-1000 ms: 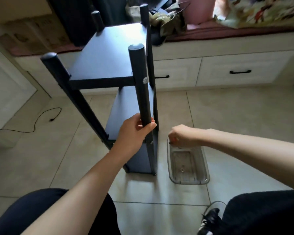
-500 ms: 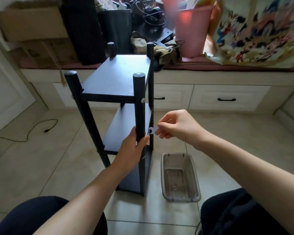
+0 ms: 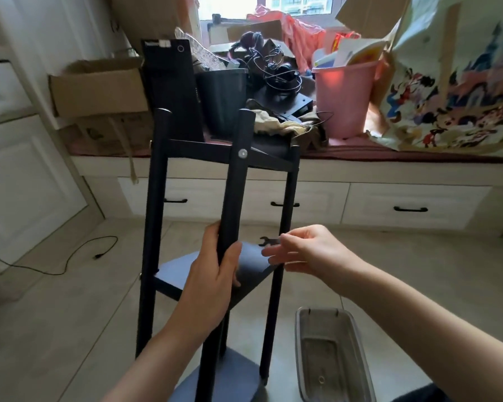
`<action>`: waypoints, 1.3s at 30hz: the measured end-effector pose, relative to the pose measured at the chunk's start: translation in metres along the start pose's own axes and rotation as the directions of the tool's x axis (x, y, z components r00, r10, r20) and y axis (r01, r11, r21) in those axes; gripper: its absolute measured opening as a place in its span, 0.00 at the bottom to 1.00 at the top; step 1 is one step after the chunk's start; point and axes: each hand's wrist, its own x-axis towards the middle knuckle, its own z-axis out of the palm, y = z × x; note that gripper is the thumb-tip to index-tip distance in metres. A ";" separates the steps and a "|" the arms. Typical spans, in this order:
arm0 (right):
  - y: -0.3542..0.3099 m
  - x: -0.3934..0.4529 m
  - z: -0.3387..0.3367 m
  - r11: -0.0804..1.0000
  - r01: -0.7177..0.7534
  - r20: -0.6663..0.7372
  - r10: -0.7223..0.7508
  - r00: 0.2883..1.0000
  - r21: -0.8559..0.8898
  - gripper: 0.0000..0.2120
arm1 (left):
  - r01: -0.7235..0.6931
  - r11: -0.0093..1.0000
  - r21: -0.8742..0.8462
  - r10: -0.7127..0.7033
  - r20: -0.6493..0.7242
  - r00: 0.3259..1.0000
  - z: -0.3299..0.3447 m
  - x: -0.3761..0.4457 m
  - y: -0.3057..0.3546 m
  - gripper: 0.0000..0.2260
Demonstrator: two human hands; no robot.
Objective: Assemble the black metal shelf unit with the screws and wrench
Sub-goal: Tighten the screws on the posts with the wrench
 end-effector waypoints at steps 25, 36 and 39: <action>-0.024 0.016 0.008 0.958 0.286 -0.228 -0.272 0.935 0.029 0.07 | 0.060 0.928 -0.369 -0.070 -0.015 0.997 0.025 0.010 0.020 0.11; -0.048 0.031 0.021 0.935 0.347 -0.315 -0.352 0.882 -0.074 0.11 | 0.034 0.947 -0.319 -0.062 -0.077 0.995 0.030 0.007 0.019 0.15; -0.044 0.032 0.022 0.926 0.368 -0.307 -0.375 0.875 -0.083 0.11 | 0.031 0.949 -0.313 -0.055 -0.070 0.996 0.028 0.006 0.019 0.14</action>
